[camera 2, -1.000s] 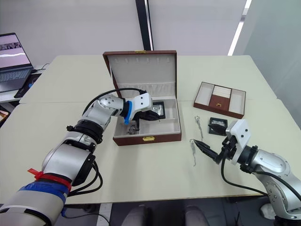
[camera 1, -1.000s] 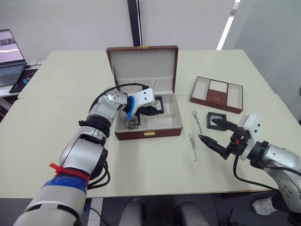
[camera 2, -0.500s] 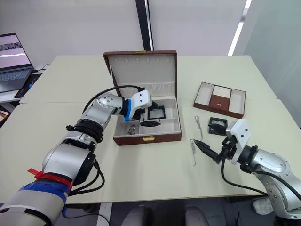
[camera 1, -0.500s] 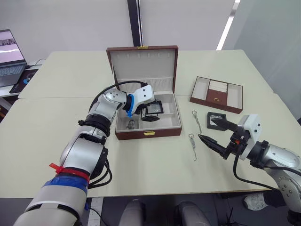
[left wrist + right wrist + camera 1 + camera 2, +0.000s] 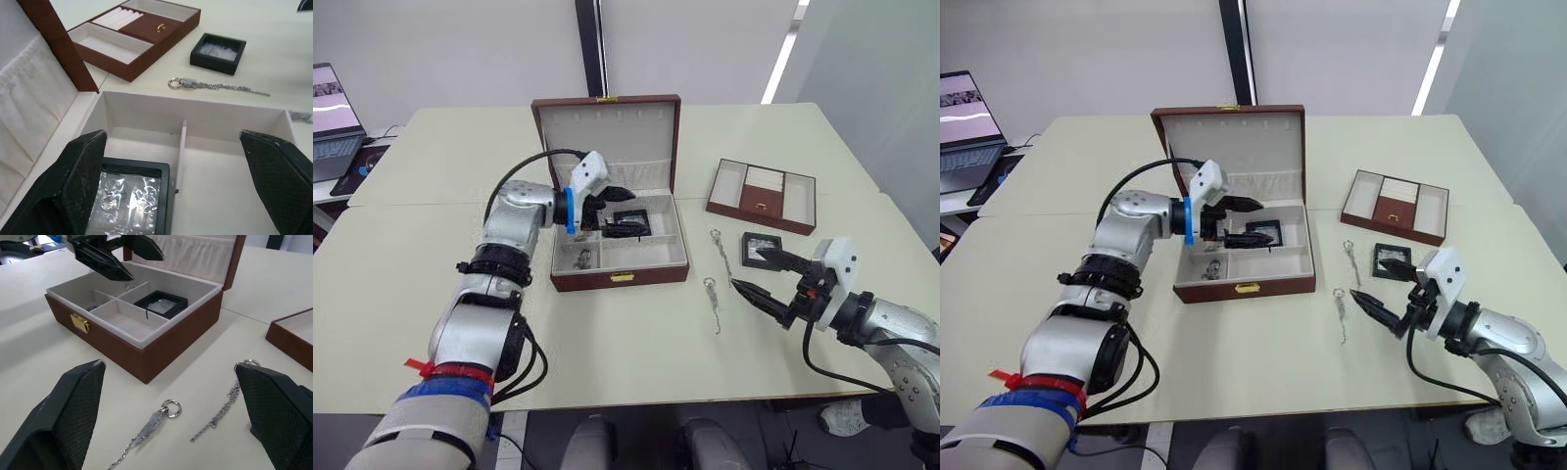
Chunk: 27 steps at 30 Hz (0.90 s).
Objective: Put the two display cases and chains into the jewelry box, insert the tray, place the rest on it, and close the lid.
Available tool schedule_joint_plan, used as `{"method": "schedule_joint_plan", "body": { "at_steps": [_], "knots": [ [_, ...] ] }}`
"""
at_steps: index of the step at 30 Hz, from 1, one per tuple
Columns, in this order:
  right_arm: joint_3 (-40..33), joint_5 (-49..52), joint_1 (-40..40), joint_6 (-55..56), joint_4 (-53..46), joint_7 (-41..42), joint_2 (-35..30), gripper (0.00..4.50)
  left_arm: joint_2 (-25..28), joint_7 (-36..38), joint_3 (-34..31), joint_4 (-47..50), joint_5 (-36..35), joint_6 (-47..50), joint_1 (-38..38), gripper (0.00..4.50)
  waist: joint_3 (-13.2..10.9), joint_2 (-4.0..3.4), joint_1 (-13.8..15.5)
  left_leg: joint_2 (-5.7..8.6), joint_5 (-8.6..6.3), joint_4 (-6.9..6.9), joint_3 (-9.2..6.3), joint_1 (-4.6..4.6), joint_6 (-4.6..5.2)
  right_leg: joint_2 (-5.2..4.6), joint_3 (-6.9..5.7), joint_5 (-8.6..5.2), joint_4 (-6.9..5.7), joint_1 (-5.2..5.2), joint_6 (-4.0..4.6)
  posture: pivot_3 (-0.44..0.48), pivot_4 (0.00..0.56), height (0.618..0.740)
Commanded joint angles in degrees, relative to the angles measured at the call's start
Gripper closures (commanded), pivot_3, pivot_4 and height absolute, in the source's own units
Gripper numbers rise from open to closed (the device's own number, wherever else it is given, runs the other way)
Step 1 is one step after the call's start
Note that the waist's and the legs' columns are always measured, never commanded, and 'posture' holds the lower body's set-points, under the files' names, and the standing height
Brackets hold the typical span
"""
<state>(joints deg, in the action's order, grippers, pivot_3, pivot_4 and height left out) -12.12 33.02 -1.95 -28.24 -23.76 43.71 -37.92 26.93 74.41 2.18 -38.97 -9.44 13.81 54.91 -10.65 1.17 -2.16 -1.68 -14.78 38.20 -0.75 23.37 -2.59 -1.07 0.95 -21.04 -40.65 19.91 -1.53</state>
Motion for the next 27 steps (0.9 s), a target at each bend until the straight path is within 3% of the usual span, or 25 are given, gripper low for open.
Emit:
{"method": "schedule_joint_plan", "body": {
  "at_steps": [1,10,18,27],
  "knots": [
    [-3.3,-0.6,-0.6,3.1,3.6,2.1,-1.8,0.00,4.9,-1.7,-6.1,14.6,-7.3,12.4,-6.3,0.02,0.0,0.00,0.1,-0.01,0.03,0.00,0.00,0.01,-0.04,0.00,0.00,0.00,-0.07,0.05,0.00,0.000,0.150,0.740],
    [-5.7,-2.8,-0.9,7.2,14.8,7.8,-5.6,0.00,16.4,-11.8,-21.2,42.0,-17.7,31.1,-29.7,0.02,0.0,0.00,0.4,0.01,0.05,0.09,-0.04,0.01,0.14,-0.06,-0.04,0.00,-0.27,0.04,0.00,0.000,0.150,0.740],
    [-5.5,-5.2,-3.4,9.8,24.8,11.0,-6.6,0.00,21.1,-18.6,-33.2,49.7,-19.0,32.3,-47.5,0.02,0.0,0.00,0.5,0.01,0.05,0.01,-0.03,-0.17,0.15,-0.09,-0.03,0.00,-0.28,-0.10,0.00,0.000,0.150,0.740],
    [-3.4,-8.6,-6.4,12.7,31.5,13.3,-7.2,0.00,18.8,-23.5,-40.5,49.9,-18.0,27.0,-62.5,0.02,0.0,0.00,0.4,-0.01,0.05,-0.13,-0.02,-0.49,0.15,-0.10,-0.03,0.00,-0.22,-0.37,0.00,0.000,0.150,0.740]
  ]
}}
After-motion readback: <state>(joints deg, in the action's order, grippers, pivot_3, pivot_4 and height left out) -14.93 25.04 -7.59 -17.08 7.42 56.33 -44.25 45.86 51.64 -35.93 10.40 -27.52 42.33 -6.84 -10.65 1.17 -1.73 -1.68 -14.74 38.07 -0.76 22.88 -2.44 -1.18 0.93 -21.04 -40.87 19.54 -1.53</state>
